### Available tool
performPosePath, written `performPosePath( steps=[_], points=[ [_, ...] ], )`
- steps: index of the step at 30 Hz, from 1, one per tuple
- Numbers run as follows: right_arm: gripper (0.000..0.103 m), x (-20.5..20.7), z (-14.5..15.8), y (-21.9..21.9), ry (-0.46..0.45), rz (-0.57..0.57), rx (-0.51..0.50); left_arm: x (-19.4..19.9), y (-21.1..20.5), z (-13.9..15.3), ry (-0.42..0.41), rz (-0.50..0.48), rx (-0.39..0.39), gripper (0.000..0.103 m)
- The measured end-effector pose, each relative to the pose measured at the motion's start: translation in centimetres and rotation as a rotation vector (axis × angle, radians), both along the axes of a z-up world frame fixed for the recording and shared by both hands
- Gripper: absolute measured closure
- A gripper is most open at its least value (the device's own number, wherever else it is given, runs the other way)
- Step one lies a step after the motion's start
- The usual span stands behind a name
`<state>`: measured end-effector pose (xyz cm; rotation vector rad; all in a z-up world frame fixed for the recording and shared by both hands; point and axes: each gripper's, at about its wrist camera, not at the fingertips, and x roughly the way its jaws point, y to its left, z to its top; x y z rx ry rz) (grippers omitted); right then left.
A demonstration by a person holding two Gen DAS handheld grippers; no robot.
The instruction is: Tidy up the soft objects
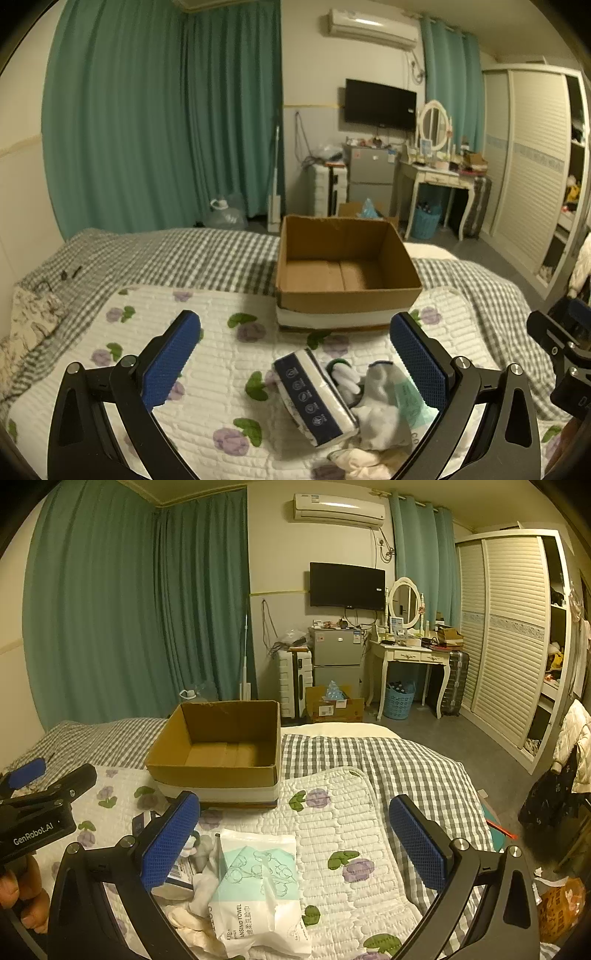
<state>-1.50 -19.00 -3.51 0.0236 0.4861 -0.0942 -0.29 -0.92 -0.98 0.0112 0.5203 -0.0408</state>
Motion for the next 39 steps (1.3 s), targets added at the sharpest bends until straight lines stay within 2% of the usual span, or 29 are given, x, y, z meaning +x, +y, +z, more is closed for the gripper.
performPosePath(
  steps=[39],
  points=[
    [0.000,-0.1,0.0,0.8,-0.005,0.017,-0.031,0.2,-0.2,-0.3,-0.016,0.004,0.018,0.000]
  ],
)
